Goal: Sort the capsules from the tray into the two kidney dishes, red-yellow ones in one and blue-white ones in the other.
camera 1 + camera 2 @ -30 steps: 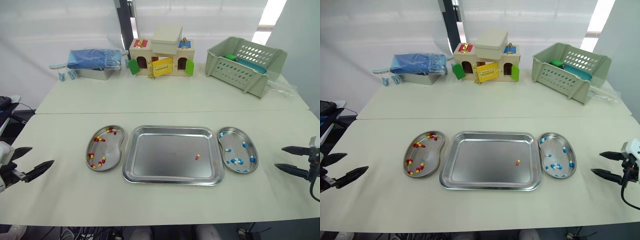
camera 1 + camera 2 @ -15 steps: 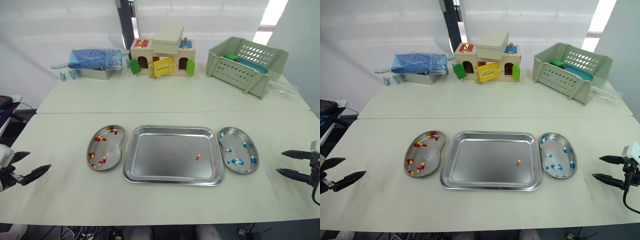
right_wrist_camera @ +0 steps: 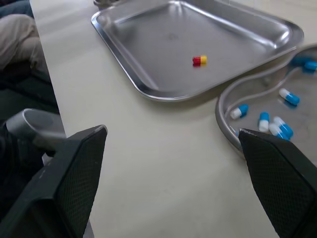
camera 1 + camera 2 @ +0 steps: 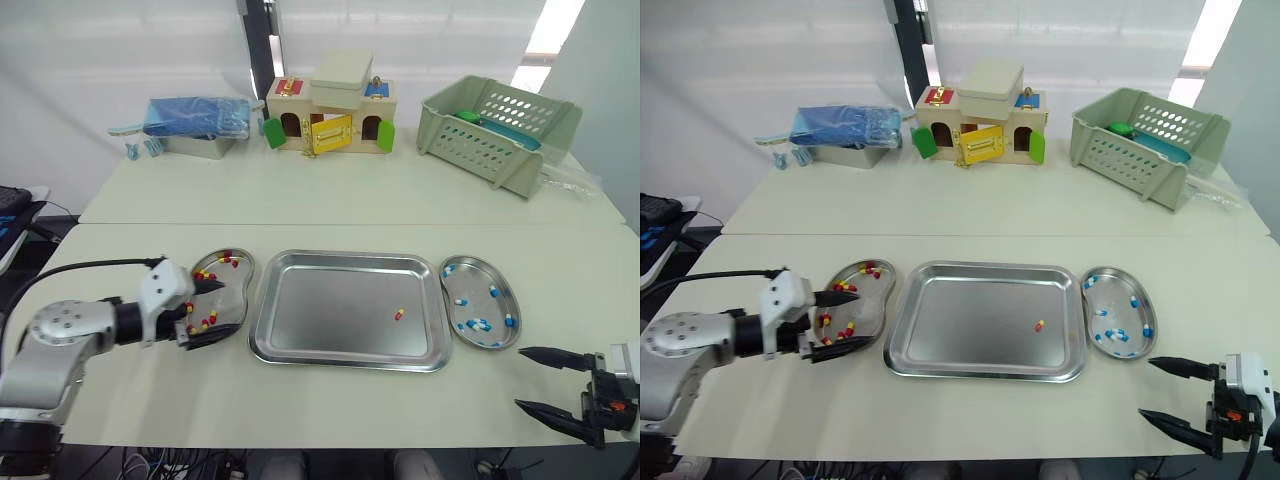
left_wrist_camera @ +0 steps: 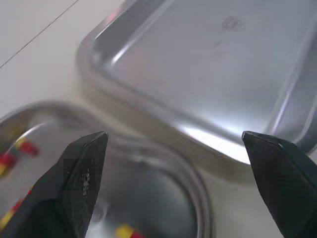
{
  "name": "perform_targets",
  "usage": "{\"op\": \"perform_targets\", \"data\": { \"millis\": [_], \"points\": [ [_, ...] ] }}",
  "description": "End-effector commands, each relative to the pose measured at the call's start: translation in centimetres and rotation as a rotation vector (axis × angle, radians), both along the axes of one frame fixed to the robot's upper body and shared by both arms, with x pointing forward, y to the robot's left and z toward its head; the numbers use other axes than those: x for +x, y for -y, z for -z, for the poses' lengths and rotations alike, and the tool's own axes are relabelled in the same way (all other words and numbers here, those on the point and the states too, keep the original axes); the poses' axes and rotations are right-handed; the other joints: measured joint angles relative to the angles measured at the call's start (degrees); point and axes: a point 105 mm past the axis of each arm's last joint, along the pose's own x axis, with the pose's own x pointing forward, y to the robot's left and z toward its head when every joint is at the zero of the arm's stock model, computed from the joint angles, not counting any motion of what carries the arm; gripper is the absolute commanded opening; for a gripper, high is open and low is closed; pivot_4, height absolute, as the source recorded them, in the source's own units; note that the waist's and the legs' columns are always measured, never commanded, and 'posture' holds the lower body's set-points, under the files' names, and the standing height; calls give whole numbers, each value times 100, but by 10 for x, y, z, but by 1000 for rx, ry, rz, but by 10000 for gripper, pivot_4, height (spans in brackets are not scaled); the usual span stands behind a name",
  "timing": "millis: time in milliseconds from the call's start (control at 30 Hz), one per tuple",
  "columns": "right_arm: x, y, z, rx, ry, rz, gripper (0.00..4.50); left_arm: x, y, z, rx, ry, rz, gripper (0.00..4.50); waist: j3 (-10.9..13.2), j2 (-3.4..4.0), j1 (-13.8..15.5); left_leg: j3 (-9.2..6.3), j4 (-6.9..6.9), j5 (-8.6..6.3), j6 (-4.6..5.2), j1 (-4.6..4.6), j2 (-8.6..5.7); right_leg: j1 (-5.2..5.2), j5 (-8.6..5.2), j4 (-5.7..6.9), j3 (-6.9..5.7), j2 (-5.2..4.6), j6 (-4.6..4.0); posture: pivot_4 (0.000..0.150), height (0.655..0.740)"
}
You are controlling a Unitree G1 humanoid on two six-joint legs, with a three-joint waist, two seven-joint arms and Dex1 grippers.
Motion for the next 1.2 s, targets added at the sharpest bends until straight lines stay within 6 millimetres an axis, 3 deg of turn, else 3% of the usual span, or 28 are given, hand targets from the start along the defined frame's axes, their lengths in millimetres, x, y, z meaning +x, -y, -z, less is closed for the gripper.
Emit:
{"op": "perform_targets", "data": {
  "millis": [33,267,400,667,1200],
  "points": [
    [-1,-18,-7,19,86,-20,44494,5,44,-3,-4,24,158,45000,0,-1,4,0,2,0,0,0,0,0,0,0,0,0,0,1500,7400],
    [-2,-40,5,69,123,29,44494,22,137,-5,-27,58,420,45000,0,-4,37,-4,2,1,-1,1,-3,2,0,-1,-4,1,0,1500,7400],
    [-6,-44,12,66,124,52,44494,31,164,5,38,46,490,45000,-1,-6,33,-13,15,3,-3,-1,-16,20,3,-9,-12,-8,7,1500,7400],
    [-5,-50,12,85,150,114,44494,34,191,16,69,16,576,45000,-1,-4,-36,-13,10,3,-4,-1,-14,8,2,-3,-6,-3,6,1500,7400],
    [-9,-54,14,97,150,171,44494,39,215,32,117,-26,643,45000,-1,-5,2,-13,11,3,-3,-2,-15,8,2,-4,-6,-3,6,1500,7400]
  ]
}}
